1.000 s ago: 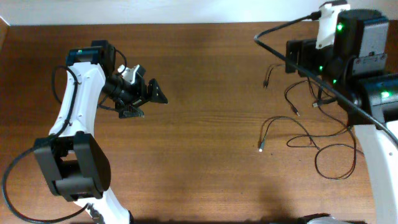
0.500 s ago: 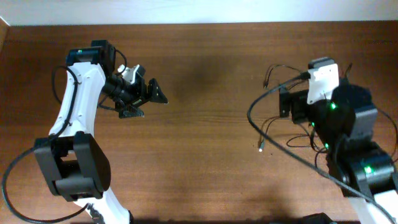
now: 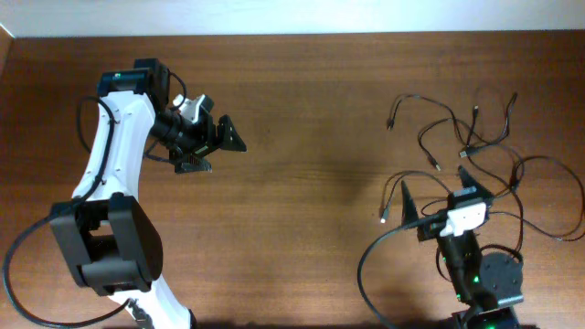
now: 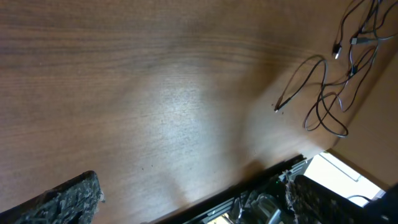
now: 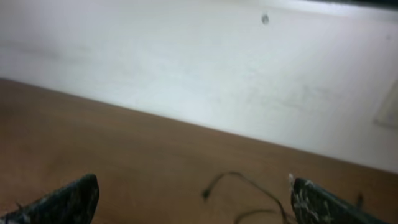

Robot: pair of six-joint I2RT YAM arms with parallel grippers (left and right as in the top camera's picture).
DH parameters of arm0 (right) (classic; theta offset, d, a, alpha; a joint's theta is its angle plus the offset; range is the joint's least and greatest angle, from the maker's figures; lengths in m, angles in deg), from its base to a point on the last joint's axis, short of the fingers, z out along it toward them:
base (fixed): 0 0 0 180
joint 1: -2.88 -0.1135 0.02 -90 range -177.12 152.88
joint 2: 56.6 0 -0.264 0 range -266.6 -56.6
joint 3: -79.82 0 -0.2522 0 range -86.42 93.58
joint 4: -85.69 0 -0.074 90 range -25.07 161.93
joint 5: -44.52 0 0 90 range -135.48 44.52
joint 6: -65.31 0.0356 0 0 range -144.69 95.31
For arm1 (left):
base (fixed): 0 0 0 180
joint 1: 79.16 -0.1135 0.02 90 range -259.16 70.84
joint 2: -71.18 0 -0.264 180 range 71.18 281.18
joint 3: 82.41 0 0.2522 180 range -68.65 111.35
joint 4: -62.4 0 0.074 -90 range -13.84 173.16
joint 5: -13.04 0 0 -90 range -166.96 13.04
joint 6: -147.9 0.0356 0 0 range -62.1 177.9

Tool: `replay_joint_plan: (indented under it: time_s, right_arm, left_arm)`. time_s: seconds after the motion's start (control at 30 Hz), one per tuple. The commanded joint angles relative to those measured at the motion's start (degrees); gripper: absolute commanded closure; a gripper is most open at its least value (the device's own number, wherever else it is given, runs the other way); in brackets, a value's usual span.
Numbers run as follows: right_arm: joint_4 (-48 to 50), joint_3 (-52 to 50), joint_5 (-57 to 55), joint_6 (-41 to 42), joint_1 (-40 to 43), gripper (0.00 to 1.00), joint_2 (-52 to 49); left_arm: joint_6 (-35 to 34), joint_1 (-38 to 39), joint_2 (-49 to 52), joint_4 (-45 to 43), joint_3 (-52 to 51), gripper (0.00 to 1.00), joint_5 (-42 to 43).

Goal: Untangle cables

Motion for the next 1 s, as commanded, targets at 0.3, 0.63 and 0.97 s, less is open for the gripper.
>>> replay_joint_plan:
  time_s: [0.3,0.63,0.97]
  right_arm:
    - [-10.49,-10.34,3.52,0.46,0.35,0.01,17.00]
    - [-13.88,-10.32,3.50,0.66,0.42,0.01,19.45]
    - [-13.88,-10.34,3.50,0.66,0.42,0.01,19.43]
  left_arm:
    - [1.11,-0.09,0.11,-0.09,0.61,0.01,0.00]
    - [1.11,-0.09,0.11,-0.09,0.61,0.01,0.00]
    - [1.11,-0.09,0.11,-0.09,0.61,0.01,0.00]
